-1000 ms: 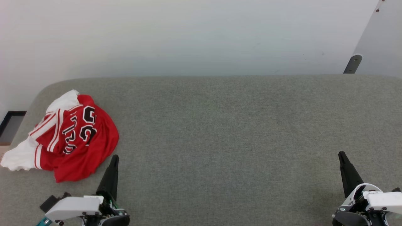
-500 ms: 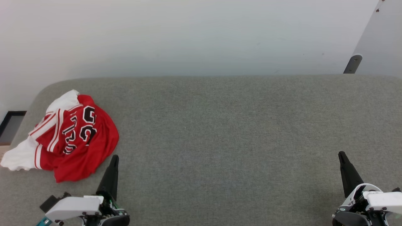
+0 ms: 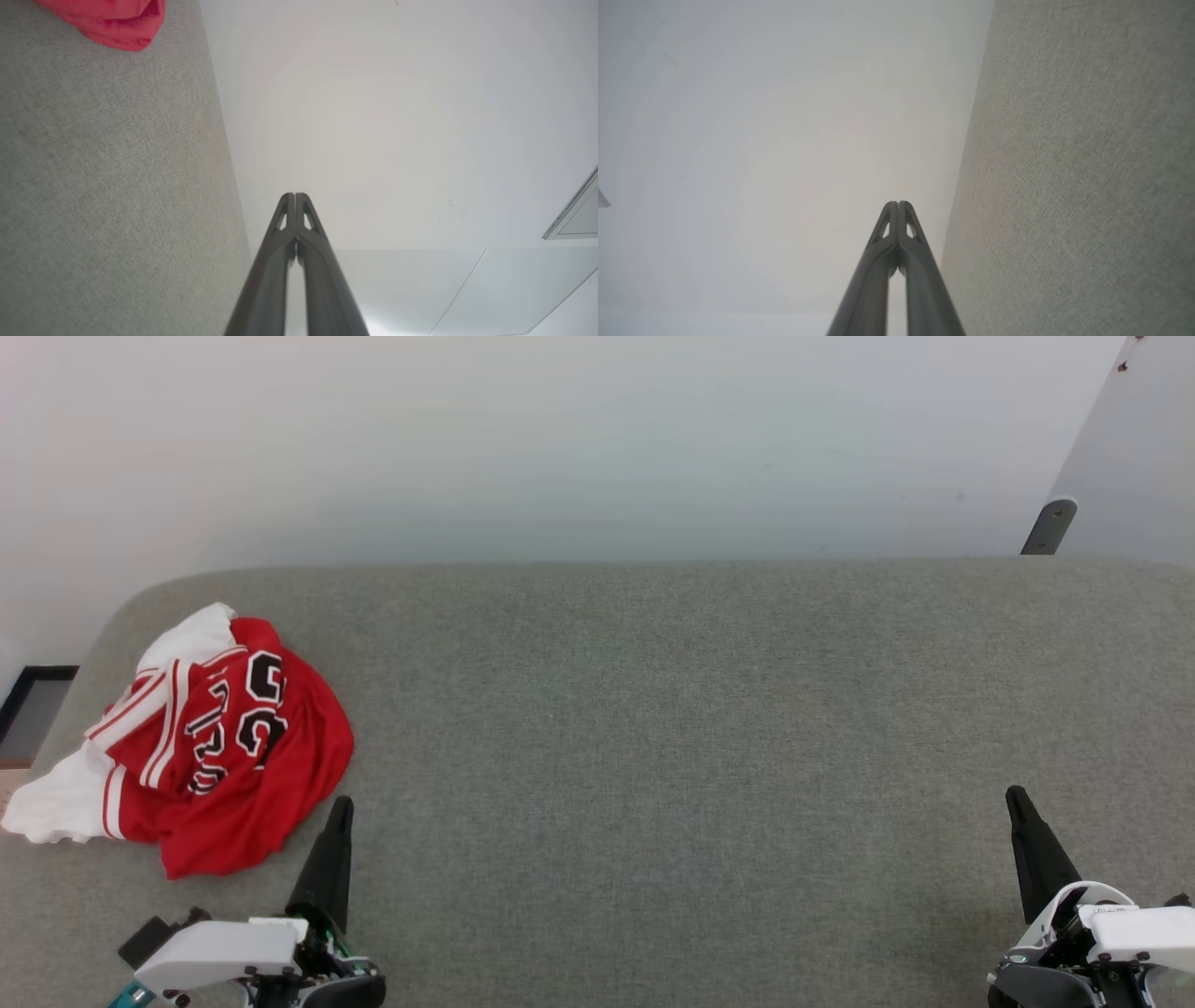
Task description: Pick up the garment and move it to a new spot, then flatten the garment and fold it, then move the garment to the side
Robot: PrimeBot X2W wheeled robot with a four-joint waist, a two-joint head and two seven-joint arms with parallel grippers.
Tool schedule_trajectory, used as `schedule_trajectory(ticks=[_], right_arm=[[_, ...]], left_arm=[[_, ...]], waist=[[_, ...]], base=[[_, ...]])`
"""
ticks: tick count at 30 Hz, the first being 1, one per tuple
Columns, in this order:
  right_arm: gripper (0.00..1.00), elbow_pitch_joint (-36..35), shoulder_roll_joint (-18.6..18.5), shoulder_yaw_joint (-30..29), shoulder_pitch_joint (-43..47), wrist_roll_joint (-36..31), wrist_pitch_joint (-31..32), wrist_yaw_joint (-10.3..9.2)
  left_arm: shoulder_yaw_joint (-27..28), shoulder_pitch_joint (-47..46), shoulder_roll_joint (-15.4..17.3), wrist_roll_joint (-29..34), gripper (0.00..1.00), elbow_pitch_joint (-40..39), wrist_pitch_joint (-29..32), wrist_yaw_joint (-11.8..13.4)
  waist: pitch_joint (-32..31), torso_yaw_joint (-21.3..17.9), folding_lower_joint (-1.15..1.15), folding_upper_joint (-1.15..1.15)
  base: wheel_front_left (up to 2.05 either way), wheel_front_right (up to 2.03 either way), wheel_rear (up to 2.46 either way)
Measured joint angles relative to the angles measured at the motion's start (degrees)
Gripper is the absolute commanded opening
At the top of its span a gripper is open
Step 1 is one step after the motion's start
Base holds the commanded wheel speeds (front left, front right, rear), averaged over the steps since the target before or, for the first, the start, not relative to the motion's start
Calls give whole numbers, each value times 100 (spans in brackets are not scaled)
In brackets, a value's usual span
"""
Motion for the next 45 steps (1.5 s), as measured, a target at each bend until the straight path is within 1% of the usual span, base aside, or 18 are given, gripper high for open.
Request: schedule_trajectory(ticks=[5,6,10,13,24,31,42,43,45], right_arm=[[0,107,10,0,57,-2,-1,-1],[100,160,16,0,108,-3,-1,-2],[100,301,36,21,285,-4,-30,-4],[100,244,37,113,285,-21,-108,-4],[100,89,19,323,281,-223,-347,-4],[100,12,-41,420,281,-542,-503,-4],[100,-69,-109,530,282,-1494,-717,-4],[100,-69,-109,530,282,-1494,-717,-4],[100,-84,-122,547,282,-1834,-767,-4]], left_arm=[[-10,83,-23,1,0,98,-2,3],[-14,141,-41,1,100,156,-2,3],[-46,340,-76,1,100,282,-16,23],[-92,347,-75,1,100,142,-80,35],[-248,409,-9,89,100,-205,-289,210],[-382,434,147,431,100,-366,-477,283],[-625,502,412,1170,100,-539,-809,401],[-625,502,412,1170,100,-539,-809,401],[-680,520,516,1508,100,-560,-895,474]], waist=[[0,0,0,0],[0,0,0,0],[-1,-1,0,0],[-3,-2,0,0],[-15,-7,0,0],[-28,-7,0,0],[-53,0,0,0],[-53,0,0,0],[-60,2,0,0]], base=[[0,0,0],[0,0,0],[0,0,0],[0,0,0],[0,0,0],[0,0,0],[0,0,0],[0,0,0],[0,0,0]])
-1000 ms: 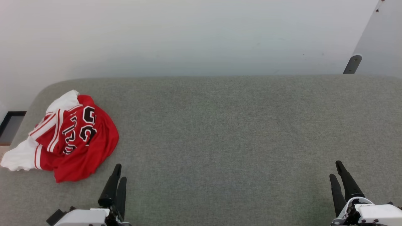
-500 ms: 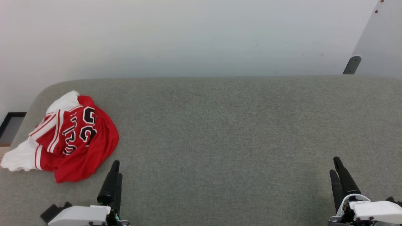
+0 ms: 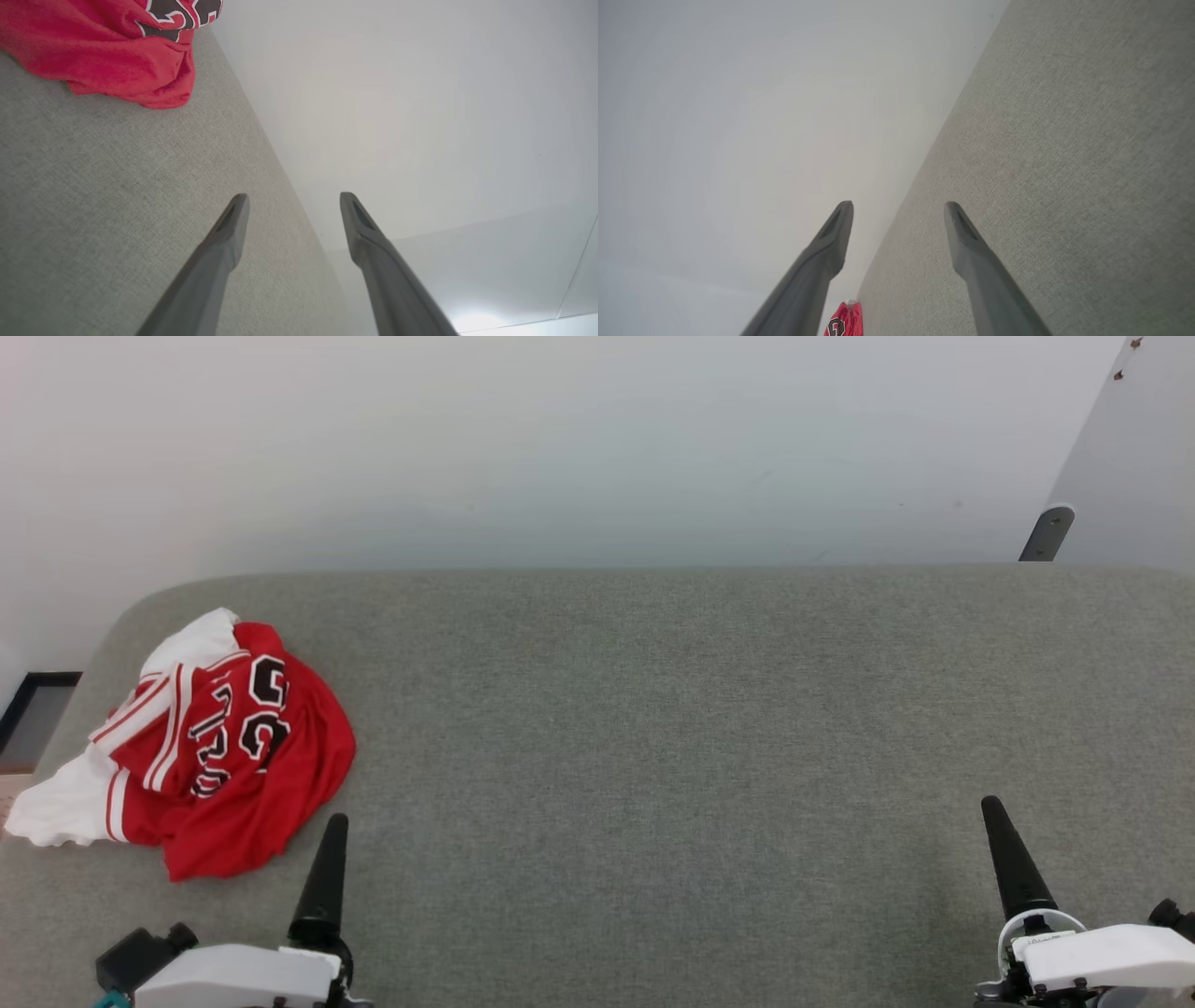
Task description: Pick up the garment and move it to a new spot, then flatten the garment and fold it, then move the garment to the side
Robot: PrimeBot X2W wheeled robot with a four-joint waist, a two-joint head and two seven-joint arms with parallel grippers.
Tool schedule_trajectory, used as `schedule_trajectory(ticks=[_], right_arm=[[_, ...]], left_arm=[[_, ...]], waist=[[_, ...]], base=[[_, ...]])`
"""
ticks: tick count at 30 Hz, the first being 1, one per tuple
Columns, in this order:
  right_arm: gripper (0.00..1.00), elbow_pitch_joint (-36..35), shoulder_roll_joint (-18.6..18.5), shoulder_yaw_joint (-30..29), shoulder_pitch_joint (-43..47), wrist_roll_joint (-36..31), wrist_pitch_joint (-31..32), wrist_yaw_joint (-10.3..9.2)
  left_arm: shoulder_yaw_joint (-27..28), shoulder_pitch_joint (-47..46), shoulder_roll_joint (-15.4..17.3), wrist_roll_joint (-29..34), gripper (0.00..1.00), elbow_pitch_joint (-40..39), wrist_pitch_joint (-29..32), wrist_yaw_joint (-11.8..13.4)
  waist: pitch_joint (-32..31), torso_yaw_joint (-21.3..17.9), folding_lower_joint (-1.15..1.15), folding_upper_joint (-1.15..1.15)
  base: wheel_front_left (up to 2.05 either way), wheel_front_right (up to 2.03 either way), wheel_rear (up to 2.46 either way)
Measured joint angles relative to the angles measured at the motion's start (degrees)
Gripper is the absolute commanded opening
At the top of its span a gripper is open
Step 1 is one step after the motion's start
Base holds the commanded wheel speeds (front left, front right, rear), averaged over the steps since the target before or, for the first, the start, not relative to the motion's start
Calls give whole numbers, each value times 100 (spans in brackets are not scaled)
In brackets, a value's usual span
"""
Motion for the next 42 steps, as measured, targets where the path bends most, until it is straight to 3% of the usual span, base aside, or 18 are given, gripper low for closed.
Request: schedule_trajectory(ticks=[20,42], right_arm=[[100,-199,-60,47,1,-2482,-196,0],[100,-364,-24,-34,29,-4210,-356,0]], left_arm=[[-515,28,508,2203,100,-66,-394,470],[-714,41,848,3830,100,-201,-728,722]], waist=[[-44,12,0,0],[-81,28,0,0]], base=[[0,0,0],[0,0,0]])
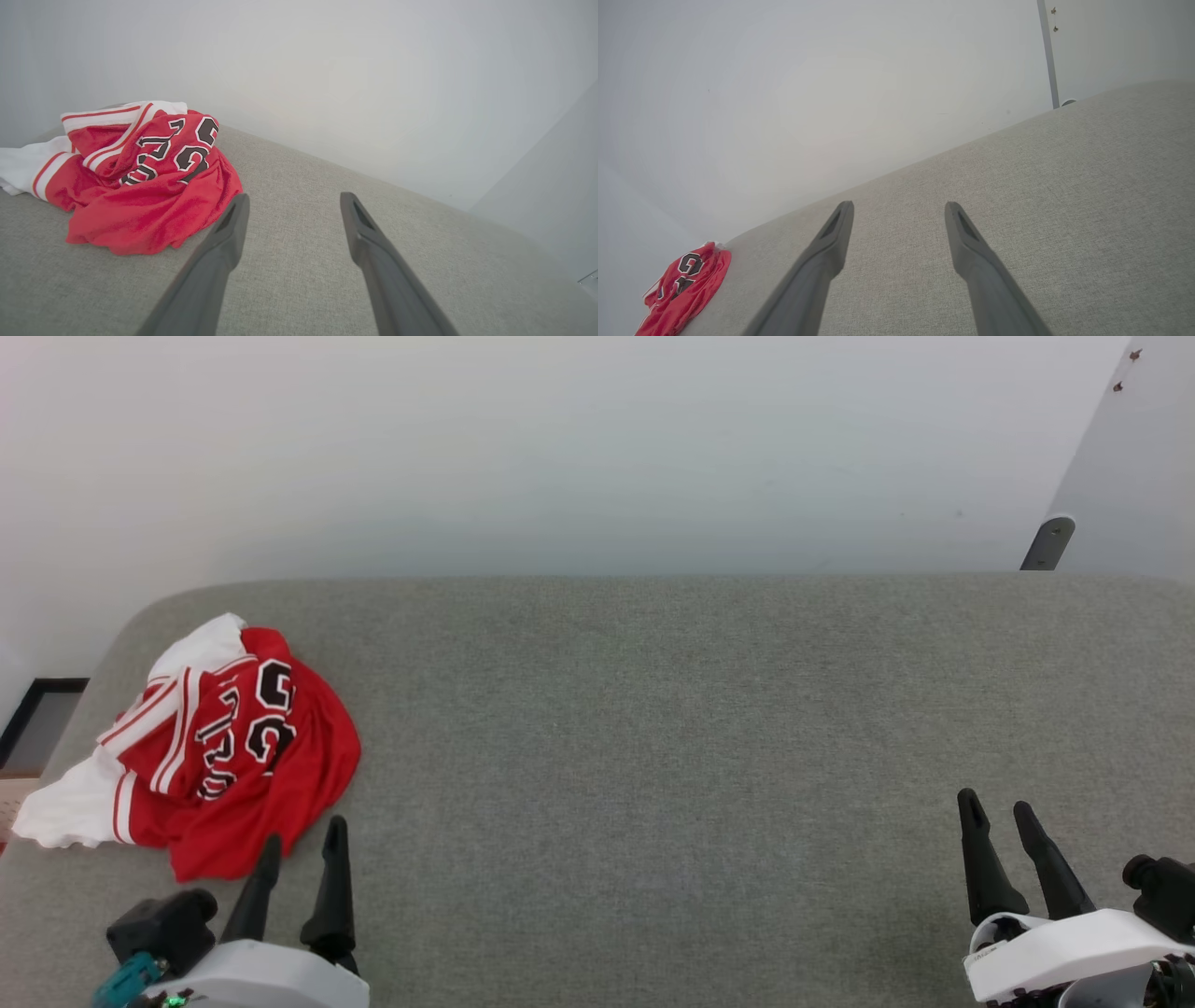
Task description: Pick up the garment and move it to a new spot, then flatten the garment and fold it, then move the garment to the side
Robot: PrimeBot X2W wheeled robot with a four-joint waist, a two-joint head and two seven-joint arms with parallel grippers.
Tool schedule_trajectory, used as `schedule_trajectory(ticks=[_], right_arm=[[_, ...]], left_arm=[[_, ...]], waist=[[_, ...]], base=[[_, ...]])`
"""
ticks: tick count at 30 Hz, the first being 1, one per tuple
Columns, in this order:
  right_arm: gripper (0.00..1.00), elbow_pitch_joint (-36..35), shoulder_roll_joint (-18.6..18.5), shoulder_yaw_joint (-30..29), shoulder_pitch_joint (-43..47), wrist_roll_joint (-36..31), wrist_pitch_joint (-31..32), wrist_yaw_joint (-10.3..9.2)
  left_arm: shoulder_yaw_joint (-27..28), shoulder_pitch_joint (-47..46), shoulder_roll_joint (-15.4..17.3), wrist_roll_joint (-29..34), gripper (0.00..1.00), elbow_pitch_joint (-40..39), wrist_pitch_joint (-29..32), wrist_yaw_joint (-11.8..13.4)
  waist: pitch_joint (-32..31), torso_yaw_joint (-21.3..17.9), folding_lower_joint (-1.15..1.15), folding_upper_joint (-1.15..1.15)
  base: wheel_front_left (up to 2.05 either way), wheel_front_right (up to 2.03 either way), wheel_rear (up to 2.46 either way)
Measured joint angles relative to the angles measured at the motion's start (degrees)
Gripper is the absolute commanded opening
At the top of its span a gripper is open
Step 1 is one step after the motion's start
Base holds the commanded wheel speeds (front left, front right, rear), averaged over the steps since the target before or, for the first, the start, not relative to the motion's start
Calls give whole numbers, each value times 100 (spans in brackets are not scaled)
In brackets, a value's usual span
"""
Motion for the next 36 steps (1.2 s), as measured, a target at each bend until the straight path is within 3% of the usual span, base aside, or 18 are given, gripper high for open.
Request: schedule_trajectory(ticks=[36], right_arm=[[100,-305,64,-3,178,-1770,-243,1]], left_arm=[[73,230,108,1438,100,-280,-428,-19]], waist=[[-123,-14,0,0]], base=[[0,0,0]])
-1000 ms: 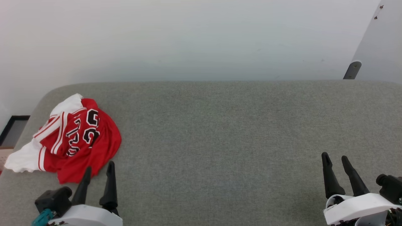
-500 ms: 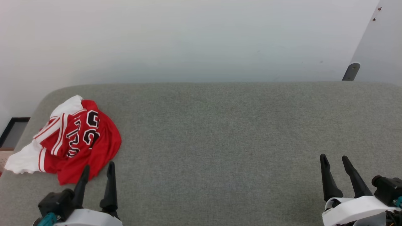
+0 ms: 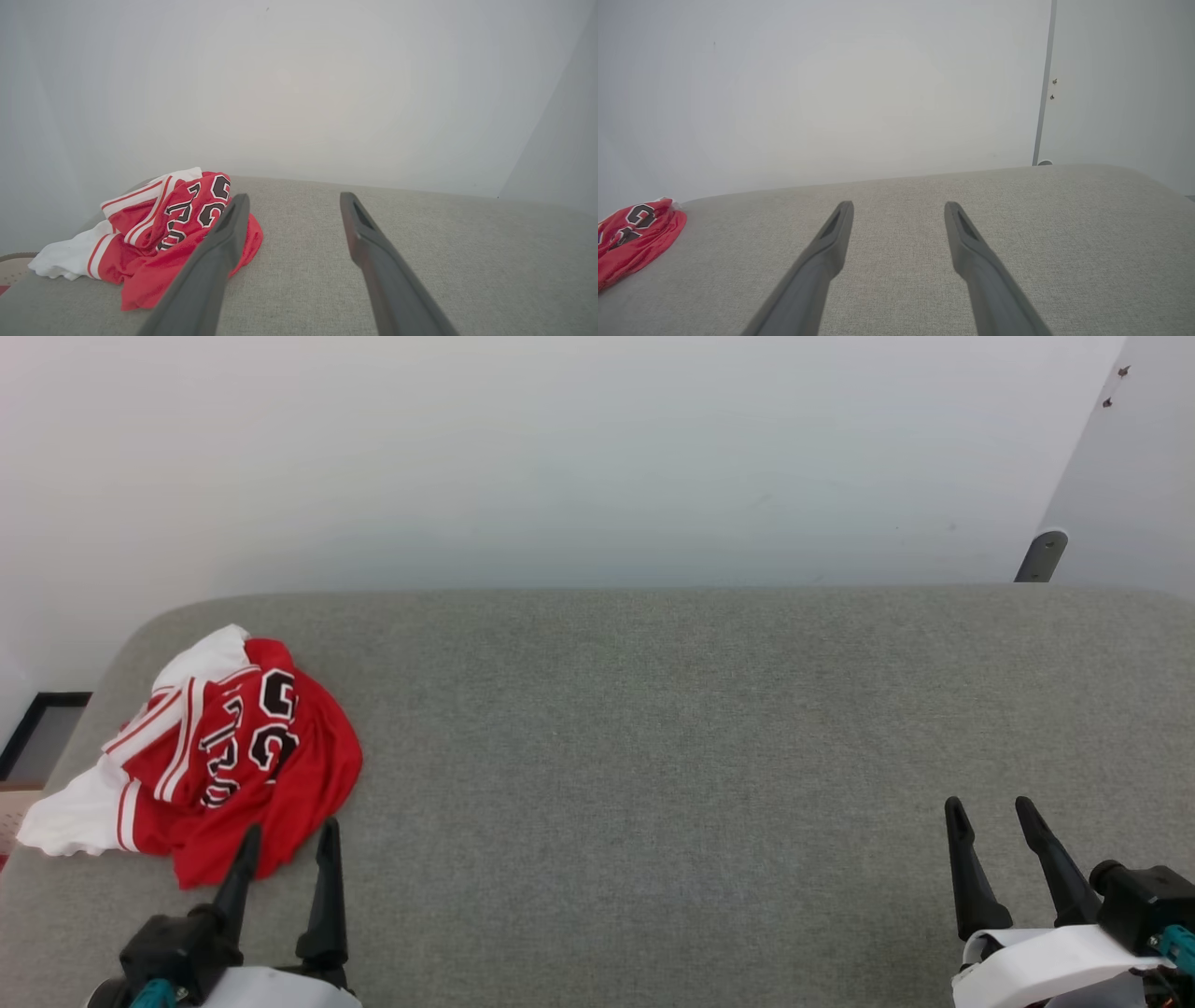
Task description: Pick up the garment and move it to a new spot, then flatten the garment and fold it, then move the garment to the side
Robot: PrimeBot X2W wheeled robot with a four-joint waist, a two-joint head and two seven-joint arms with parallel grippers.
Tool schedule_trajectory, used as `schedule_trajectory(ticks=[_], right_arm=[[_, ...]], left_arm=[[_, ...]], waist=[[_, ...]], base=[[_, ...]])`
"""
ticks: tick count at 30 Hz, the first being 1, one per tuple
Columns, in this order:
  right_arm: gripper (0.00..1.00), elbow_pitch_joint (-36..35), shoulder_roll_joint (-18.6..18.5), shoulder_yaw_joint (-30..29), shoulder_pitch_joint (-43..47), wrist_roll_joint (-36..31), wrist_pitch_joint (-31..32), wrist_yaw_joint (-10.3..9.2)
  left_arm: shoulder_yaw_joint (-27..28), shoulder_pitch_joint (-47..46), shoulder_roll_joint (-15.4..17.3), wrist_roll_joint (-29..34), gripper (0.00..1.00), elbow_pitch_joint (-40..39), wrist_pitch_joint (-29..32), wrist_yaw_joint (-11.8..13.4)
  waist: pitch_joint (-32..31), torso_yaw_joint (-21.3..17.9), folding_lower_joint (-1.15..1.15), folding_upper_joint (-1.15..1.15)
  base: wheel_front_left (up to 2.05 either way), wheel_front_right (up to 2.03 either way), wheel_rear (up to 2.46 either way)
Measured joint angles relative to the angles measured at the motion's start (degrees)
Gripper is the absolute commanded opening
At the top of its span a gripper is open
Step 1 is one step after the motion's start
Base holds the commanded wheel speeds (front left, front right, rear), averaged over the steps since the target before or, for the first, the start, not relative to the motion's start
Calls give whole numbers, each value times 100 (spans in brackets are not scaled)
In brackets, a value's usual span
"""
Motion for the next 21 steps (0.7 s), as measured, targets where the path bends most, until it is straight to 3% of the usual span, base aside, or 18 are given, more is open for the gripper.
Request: schedule_trajectory(ticks=[13,21], right_arm=[[100,-93,16,-36,71,-433,-76,0],[100,-118,21,33,127,-398,-47,0]], left_arm=[[5,46,23,287,100,11,-118,-48],[84,-159,7,162,100,193,30,9]], waist=[[-50,60,0,0],[-85,415,0,0]], base=[[0,0,0],[0,0,0]])
